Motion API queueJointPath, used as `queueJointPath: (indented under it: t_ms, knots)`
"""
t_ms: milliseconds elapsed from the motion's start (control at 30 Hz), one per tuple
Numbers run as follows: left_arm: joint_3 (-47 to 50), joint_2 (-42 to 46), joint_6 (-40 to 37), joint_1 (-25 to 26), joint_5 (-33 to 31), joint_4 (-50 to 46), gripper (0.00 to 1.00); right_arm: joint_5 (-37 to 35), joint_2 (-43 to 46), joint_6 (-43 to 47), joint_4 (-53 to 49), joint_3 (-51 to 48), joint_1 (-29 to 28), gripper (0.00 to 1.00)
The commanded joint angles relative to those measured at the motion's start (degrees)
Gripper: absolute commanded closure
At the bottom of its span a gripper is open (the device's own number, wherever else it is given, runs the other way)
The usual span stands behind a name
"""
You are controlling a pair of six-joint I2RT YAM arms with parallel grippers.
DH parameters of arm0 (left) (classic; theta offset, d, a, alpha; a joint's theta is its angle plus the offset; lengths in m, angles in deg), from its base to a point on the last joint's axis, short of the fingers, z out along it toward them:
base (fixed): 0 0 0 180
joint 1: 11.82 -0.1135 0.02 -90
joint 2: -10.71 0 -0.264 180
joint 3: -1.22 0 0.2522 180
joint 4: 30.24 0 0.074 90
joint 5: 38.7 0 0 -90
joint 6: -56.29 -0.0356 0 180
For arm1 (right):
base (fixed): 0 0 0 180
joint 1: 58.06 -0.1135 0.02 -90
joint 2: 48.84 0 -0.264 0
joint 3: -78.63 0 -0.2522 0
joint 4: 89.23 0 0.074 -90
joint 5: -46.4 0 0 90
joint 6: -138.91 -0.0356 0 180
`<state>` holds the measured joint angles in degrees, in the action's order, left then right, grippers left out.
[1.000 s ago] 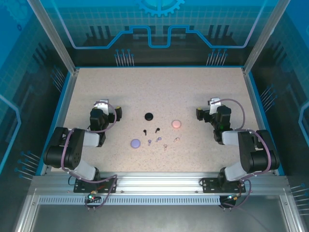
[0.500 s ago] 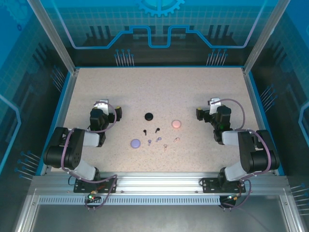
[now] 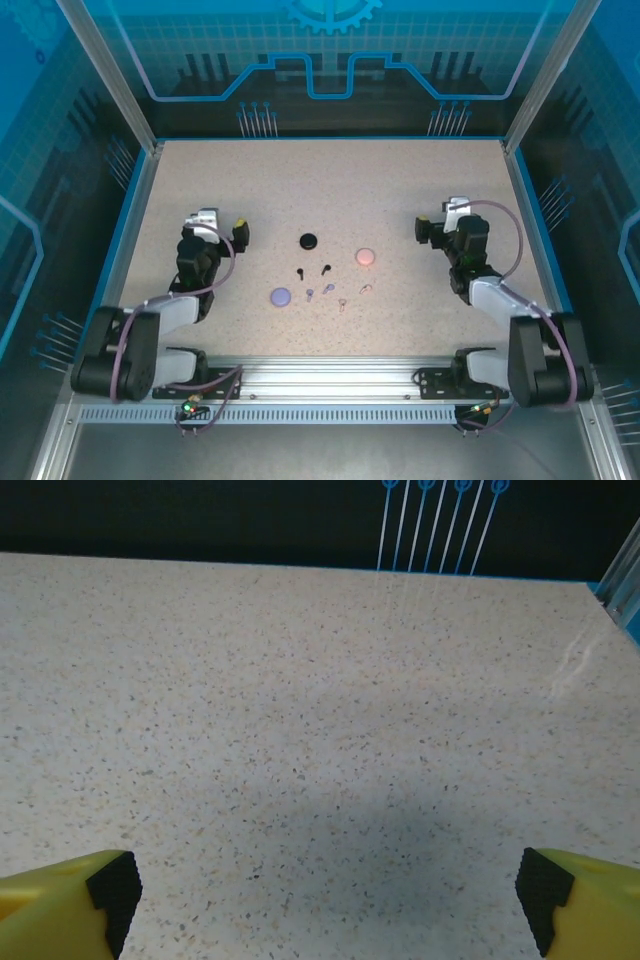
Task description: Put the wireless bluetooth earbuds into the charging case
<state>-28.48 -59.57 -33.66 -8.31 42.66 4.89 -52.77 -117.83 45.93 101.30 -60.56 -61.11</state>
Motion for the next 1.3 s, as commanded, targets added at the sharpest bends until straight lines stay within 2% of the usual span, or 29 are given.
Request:
queueJointPath:
  t_ms: [0, 200, 367, 467, 600, 800, 1000, 1267]
  knots:
    - [-5.83, 7.10, 4.79, 0.27, -2.85, -13.65, 0.01, -0.82, 5.17, -1.28, -19.28, 5.61, -1.37, 0.00]
    - [-20.62, 13.92, 19.97, 0.10, -0.50, -46.90, 0.01, 3.62, 9.82, -1.97, -42.79, 16.77, -4.79, 0.00]
    - [-24.32, 17.56, 26.74, 0.10, 7.88, -59.48, 0.01, 5.01, 5.91, 3.27, -58.91, 27.71, -10.65, 0.00]
    - [-22.58, 20.14, 31.75, 0.10, 12.40, -60.40, 0.01, 4.36, -0.54, 4.44, -68.23, 34.79, -14.54, 0.00]
    - [-20.30, 21.76, 36.73, 0.10, 15.70, -59.70, 0.01, 4.14, -10.18, -2.74, -76.12, 42.73, -20.09, 0.00]
    - [-19.48, 21.77, 37.48, 0.17, 15.37, -59.44, 0.01, 3.02, -19.15, -12.41, -74.04, 45.30, -26.32, 0.00]
    - [-19.59, 21.35, 36.52, 0.18, 15.40, -60.13, 0.01, 1.47, -26.59, -15.28, -73.06, 47.65, -28.04, 0.00]
    - [-18.42, 20.93, 36.72, 0.15, 15.34, -59.22, 0.01, 3.24, -34.67, -16.70, -69.36, 49.81, -29.14, 0.00]
